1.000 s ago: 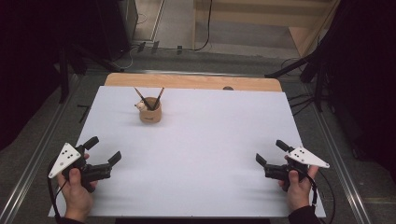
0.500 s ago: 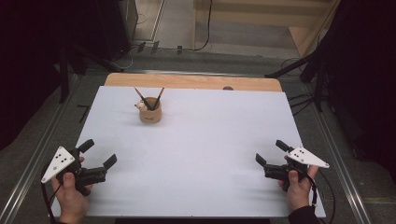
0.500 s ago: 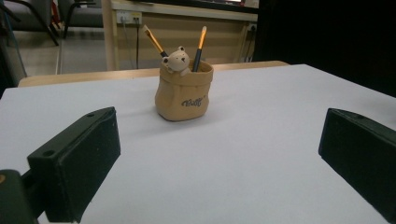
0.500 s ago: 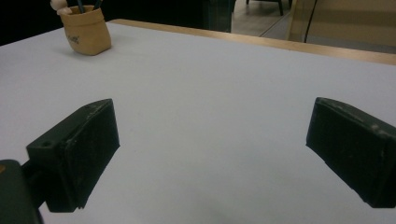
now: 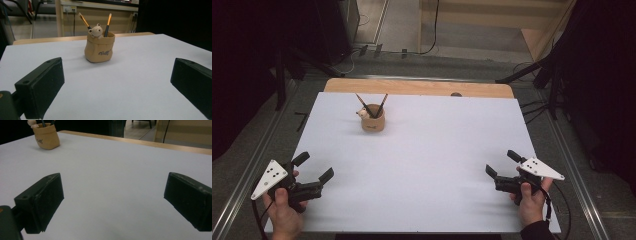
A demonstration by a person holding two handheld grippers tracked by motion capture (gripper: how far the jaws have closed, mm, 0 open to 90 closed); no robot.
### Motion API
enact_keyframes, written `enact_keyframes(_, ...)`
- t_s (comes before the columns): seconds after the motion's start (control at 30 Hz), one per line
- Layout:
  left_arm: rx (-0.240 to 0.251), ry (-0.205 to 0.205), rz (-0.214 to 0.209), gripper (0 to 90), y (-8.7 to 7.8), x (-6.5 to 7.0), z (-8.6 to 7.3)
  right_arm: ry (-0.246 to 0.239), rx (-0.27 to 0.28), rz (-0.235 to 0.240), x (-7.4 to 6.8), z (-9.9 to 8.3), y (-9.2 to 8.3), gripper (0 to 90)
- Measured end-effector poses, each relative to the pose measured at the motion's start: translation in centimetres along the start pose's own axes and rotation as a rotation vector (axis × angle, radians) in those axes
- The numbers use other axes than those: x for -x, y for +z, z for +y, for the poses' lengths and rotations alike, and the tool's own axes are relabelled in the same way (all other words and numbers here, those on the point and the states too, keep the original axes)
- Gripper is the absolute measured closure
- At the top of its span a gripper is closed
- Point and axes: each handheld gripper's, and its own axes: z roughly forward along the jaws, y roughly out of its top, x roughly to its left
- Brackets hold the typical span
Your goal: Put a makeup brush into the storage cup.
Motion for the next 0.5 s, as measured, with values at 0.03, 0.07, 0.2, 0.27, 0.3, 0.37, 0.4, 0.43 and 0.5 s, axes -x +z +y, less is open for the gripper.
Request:
enact_keyframes(0.03, 0.001, -0.003, 0.004, 0.0, -0.07, -0.01, -0.02, 0.000, 0.000, 0.000, 0.00, 0.00, 0.00, 2.7)
enact_keyframes(0.07, 0.000, -0.001, 0.003, 0.0, -0.16, -0.08, -0.03, 0.002, 0.001, 0.001, -0.02, 0.00, 0.00, 2.7)
enact_keyframes(0.2, 0.003, -0.007, 0.007, 0.0, -0.42, -0.19, -0.08, 0.001, 0.000, 0.000, -0.01, 0.01, -0.01, 2.7)
enact_keyframes(0.27, 0.004, -0.007, 0.005, 0.0, -0.57, -0.22, -0.08, 0.000, 0.000, 0.000, -0.02, 0.01, -0.02, 2.7)
enact_keyframes(0.3, 0.005, -0.008, 0.005, 0.0, -0.61, -0.22, -0.09, -0.001, 0.000, 0.000, -0.01, 0.01, -0.02, 2.6)
enact_keyframes(0.37, 0.004, -0.007, 0.004, 0.0, -0.66, -0.27, -0.14, 0.000, 0.000, -0.001, -0.02, 0.01, -0.04, 2.7)
enact_keyframes(0.4, 0.003, -0.007, 0.003, 0.0, -0.68, -0.29, -0.16, 0.000, 0.000, -0.001, -0.01, 0.02, -0.04, 2.7)
enact_keyframes(0.43, 0.002, -0.006, 0.004, 0.0, -0.68, -0.29, -0.16, 0.001, 0.000, -0.002, 0.00, 0.01, -0.04, 2.7)
enact_keyframes(0.5, 0.003, -0.007, 0.003, 0.0, -0.65, -0.26, -0.16, 0.000, 0.000, -0.003, 0.02, 0.01, -0.05, 2.7)
